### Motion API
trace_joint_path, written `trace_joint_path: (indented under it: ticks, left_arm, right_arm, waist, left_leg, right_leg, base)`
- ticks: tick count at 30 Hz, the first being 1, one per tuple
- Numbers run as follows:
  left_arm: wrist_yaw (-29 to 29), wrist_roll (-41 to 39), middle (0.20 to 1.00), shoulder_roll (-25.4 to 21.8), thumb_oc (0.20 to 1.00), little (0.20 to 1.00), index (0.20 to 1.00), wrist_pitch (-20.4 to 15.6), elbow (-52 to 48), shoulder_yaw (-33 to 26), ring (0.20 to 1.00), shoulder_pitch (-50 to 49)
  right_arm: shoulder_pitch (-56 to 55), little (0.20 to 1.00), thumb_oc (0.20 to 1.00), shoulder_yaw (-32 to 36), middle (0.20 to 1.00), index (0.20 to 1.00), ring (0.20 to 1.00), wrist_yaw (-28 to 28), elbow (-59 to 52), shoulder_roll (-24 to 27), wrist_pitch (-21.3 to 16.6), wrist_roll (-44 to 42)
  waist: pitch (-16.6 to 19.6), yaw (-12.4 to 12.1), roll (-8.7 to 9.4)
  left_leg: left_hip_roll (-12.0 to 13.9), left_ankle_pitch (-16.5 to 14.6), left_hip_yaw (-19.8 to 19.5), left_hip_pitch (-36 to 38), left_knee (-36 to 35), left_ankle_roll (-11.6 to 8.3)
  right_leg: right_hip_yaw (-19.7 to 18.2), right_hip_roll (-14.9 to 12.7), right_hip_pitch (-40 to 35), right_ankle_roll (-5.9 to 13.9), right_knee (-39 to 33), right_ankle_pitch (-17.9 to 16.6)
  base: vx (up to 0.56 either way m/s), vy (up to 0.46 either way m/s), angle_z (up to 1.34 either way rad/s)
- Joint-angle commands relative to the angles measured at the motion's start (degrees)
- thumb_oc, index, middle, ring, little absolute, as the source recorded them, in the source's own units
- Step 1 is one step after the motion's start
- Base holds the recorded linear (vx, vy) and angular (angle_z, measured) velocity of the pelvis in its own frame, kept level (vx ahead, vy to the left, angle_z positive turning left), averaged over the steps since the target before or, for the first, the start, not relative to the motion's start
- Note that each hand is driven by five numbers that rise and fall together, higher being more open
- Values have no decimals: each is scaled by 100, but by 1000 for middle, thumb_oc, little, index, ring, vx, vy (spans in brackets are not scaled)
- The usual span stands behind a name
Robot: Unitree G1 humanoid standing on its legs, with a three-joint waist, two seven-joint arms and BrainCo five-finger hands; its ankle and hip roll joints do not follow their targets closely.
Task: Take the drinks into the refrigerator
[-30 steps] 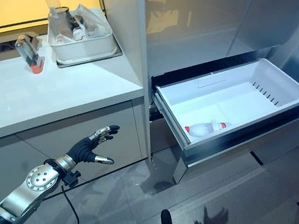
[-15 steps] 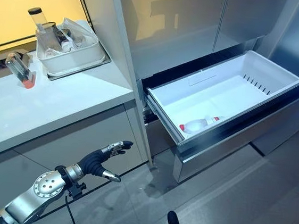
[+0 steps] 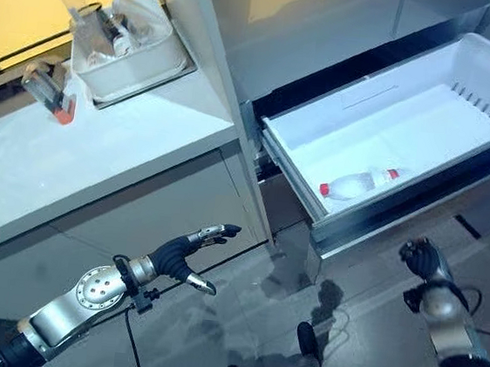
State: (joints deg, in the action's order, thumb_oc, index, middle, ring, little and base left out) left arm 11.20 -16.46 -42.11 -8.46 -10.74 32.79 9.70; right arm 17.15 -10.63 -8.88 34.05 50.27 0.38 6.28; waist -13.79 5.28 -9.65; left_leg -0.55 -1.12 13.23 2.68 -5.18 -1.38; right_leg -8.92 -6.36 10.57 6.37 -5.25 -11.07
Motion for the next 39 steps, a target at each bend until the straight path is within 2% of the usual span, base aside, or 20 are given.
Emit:
trace_joint_path:
  ticks: [1,3,6,8,12,13,17,25,37,38,39]
  left_arm:
    - [-153,161,1000,-110,1000,1000,1000,-364,-33,147,1000,403]
    - [-235,186,1000,-71,1000,1000,1000,-358,5,162,1000,405]
    - [-321,286,1000,22,1000,1000,1000,-353,57,78,1000,365]
    - [-474,404,1000,199,1000,1000,1000,-340,122,-33,1000,254]
    - [-593,483,1000,391,1000,1000,1000,-334,196,-132,1000,132]
    - [-668,500,1000,430,1000,1000,1000,-343,226,-171,1000,104]
    - [-882,570,1000,596,1000,1000,1000,-348,335,-289,1000,69]
    - [-1226,672,1000,951,1000,1000,1000,-299,565,-628,1000,-69]
    - [-1381,764,1000,966,1000,1000,1000,-334,579,-670,1000,67]
    - [-1382,761,1000,987,1000,1000,1000,-339,577,-679,1000,60]
    - [-1389,761,1000,1013,1000,1000,1000,-336,587,-681,1000,56]
  right_arm:
    - [1409,200,200,-474,200,200,200,-24,-506,118,-394,209]
    - [1975,200,200,-874,200,200,200,48,-694,222,-352,357]
    - [2376,200,200,-1098,200,200,200,82,-901,246,-296,411]
    - [2982,200,200,-1448,200,200,200,80,-1126,248,-242,651]
    - [3546,200,200,-1683,200,200,200,58,-1213,190,-218,712]
    - [3921,200,200,-1834,200,200,200,32,-1204,123,-181,740]
    - [4451,200,200,-2090,200,200,200,-105,-726,-200,-74,859]
    - [4485,200,200,-2074,200,200,200,-231,-678,-321,45,1189]
    - [4435,200,200,-2100,200,200,200,-267,-362,-387,72,1184]
    - [4353,887,887,-2072,887,887,887,-263,-334,-404,75,1174]
    - [4190,1000,1000,-1997,1000,1000,1000,-270,-321,-440,75,1139]
  waist:
    - [-37,-172,219]
    - [-88,-230,236]
    - [-143,-241,251]
    - [-206,-342,284]
    - [-265,-399,318]
    - [-314,-482,349]
    - [-384,-542,415]
    - [-511,-631,513]
    - [-605,-661,458]
    - [-608,-658,451]
    - [-605,-651,446]
  left_leg:
    - [-20,-27,-608,-549,181,10]
    - [-37,6,-619,-609,168,11]
    - [-36,45,-616,-676,166,9]
    - [-36,114,-659,-759,137,7]
    - [-40,174,-735,-812,98,-2]
    - [-35,224,-794,-875,85,-15]
    - [-16,286,-885,-957,61,-39]
    - [-29,296,-1068,-963,49,-32]
    - [-78,303,-1190,-985,44,-15]
    - [-78,304,-1190,-983,45,-16]
    - [-79,299,-1192,-975,43,-17]
  right_leg:
    - [299,-162,-252,341,97,666]
    - [306,-172,-182,346,96,629]
    - [312,-176,-123,343,99,599]
    - [363,-173,-49,333,100,583]
    - [446,-173,-22,314,110,580]
    - [498,-161,20,290,114,574]
    - [627,-158,45,265,114,570]
    - [797,-192,-26,219,263,703]
    - [853,-263,9,210,362,754]
    - [850,-267,-7,211,351,756]
    - [849,-266,-24,211,340,759]
  base:
    - [0,0,0]
    - [0,0,0]
    - [0,0,0]
    - [0,0,0]
    - [6,-25,10]
    - [-8,-27,17]
    - [0,-25,21]
    - [24,-5,18]
    - [2,14,7]
    - [0,0,0]
    - [0,0,0]
